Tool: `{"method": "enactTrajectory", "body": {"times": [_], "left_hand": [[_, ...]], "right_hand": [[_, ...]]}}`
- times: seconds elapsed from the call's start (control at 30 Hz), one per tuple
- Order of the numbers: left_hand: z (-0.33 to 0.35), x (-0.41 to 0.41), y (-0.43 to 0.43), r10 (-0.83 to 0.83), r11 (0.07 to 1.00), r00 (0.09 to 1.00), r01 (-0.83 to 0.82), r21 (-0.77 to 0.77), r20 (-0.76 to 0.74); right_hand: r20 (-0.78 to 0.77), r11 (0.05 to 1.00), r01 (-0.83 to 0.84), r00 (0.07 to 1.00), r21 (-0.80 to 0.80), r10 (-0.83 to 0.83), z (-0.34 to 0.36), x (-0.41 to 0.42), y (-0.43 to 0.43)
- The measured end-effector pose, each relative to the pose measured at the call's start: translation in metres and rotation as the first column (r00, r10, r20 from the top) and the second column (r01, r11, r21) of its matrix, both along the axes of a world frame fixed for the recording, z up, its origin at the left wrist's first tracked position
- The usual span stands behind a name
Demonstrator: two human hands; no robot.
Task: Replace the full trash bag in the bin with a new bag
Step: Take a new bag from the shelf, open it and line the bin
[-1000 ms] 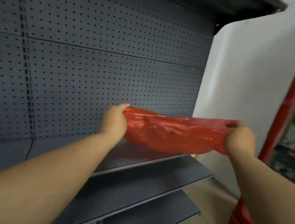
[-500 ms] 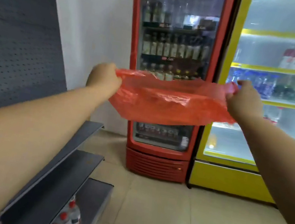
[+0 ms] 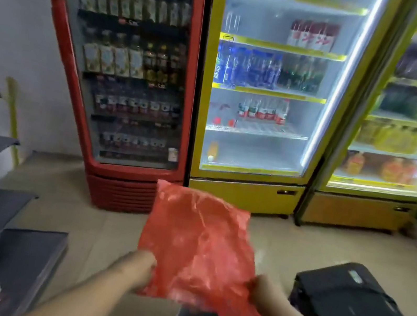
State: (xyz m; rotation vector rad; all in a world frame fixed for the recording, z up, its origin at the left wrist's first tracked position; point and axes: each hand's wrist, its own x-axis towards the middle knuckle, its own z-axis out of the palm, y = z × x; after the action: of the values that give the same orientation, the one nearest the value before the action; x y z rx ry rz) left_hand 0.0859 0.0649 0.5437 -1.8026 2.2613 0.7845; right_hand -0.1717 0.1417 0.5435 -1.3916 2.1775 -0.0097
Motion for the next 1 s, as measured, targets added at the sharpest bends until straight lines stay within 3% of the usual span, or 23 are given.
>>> {"method": "enactTrajectory", "body": {"times": [0.1,0.27,0.37,0.47,0.67,0.7,0.77,0.87,0.93,0.97,1.0], "left_hand": [[0.002,-0.039,-0.005,0.129,0.987,0.989,-0.135,-0.087,-0.068],[0.001,-0.094,-0.007,0.340,0.915,0.917,-0.374,-0.154,-0.206],[-0.007,-0.108,-0.005,0.384,0.872,0.903,-0.424,-0.247,-0.195],[-0.013,-0.100,-0.009,0.363,0.855,0.915,-0.403,-0.328,-0.177],[-0.018,-0.065,-0.038,0.472,0.815,0.831,-0.539,-0.215,-0.295],[-0.021,-0.067,-0.042,0.520,0.788,0.764,-0.602,-0.129,-0.382],[-0.027,-0.072,-0.052,0.655,0.679,0.503,-0.720,0.147,-0.563],[-0.038,-0.075,-0.066,0.780,0.498,0.103,-0.698,0.514,-0.617],[-0.047,-0.071,-0.072,0.799,0.378,-0.098,-0.686,0.622,-0.594],[-0.051,-0.068,-0.074,0.795,0.333,-0.163,-0.687,0.646,-0.584],[-0.056,-0.065,-0.076,0.784,0.318,-0.168,-0.718,0.619,-0.597]], "right_hand": [[0.043,0.987,0.132,0.991,-0.092,-0.128,0.003,-0.052,-0.009],[0.065,0.956,0.159,0.987,-0.245,-0.147,0.026,-0.094,-0.035],[0.020,0.910,0.215,0.975,-0.356,-0.223,0.030,-0.109,-0.040],[-0.081,0.910,0.205,0.965,-0.360,-0.250,0.030,-0.127,-0.041],[-0.174,0.908,0.229,0.937,-0.351,-0.304,0.018,-0.145,-0.055],[-0.154,0.902,0.239,0.938,-0.360,-0.311,0.014,-0.140,-0.059],[-0.078,0.890,0.280,0.941,-0.359,-0.328,0.004,-0.129,-0.066],[0.119,0.847,0.441,0.897,-0.298,-0.425,-0.013,-0.113,-0.072],[0.192,0.806,0.539,0.842,-0.244,-0.505,-0.029,-0.105,-0.071],[0.202,0.787,0.575,0.817,-0.225,-0.539,-0.037,-0.102,-0.071],[0.203,0.768,0.601,0.799,-0.222,-0.566,-0.043,-0.099,-0.071]]}}
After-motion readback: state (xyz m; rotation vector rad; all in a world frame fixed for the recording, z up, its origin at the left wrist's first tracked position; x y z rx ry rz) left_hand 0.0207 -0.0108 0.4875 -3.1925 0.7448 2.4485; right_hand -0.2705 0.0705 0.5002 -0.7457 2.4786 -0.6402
